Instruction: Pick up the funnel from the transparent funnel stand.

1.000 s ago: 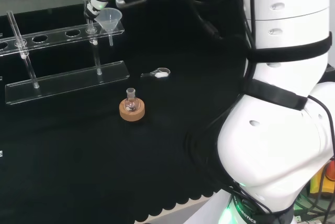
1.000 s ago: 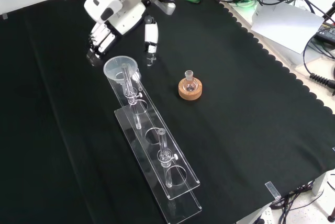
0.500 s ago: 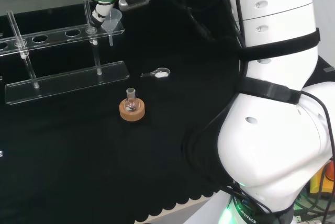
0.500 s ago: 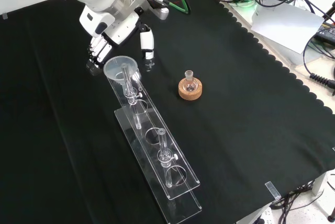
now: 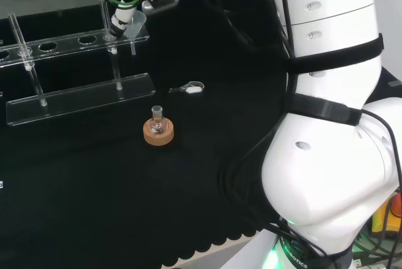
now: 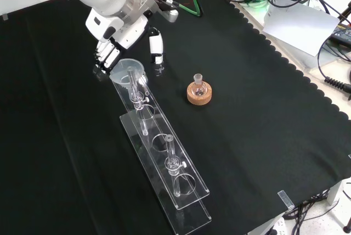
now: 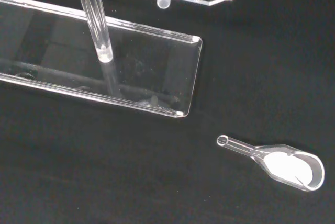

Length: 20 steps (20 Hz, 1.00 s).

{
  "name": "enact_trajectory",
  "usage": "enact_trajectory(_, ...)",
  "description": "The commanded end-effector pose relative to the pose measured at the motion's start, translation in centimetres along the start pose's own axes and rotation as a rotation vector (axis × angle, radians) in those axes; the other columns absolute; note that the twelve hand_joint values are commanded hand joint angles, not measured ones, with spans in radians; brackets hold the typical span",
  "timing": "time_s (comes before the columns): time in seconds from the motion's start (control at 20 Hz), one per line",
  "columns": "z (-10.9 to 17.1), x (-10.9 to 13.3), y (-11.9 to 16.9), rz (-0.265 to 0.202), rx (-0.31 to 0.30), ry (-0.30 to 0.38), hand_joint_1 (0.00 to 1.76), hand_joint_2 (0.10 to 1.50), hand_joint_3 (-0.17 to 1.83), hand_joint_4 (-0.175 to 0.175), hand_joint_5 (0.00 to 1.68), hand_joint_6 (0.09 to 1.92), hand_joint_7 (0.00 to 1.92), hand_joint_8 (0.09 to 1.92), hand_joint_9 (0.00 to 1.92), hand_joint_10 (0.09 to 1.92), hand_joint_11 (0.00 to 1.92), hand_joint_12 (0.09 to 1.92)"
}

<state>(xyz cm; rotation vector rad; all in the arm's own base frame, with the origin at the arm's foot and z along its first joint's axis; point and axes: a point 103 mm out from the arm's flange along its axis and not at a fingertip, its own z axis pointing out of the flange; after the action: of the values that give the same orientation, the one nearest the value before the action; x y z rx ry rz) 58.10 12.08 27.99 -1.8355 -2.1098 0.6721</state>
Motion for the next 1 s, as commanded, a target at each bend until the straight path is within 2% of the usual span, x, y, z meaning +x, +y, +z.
enact_trajectory(0.05,0.11,0.37,0.19,-0.006,-0.007,-0.033,0.59,0.76,0.10,-0.083,0.07,0.09,0.00,0.51,0.18,0.88,0.39,1.46)
enact_trajectory(0.4,0.33,0.71,0.58,0.001,-0.013,-0.073,0.61,0.77,0.10,-0.083,0.08,0.09,0.00,0.55,0.19,0.87,0.39,1.46)
enact_trajectory(0.8,0.41,0.47,0.95,0.021,0.007,-0.127,0.65,0.77,0.12,-0.081,0.11,0.09,0.00,0.63,0.23,0.85,0.40,1.45)
enact_trajectory(1.0,0.55,0.59,1.14,0.031,0.018,-0.179,0.68,0.76,0.18,-0.081,0.17,0.09,0.06,0.70,0.37,0.75,0.42,1.44)
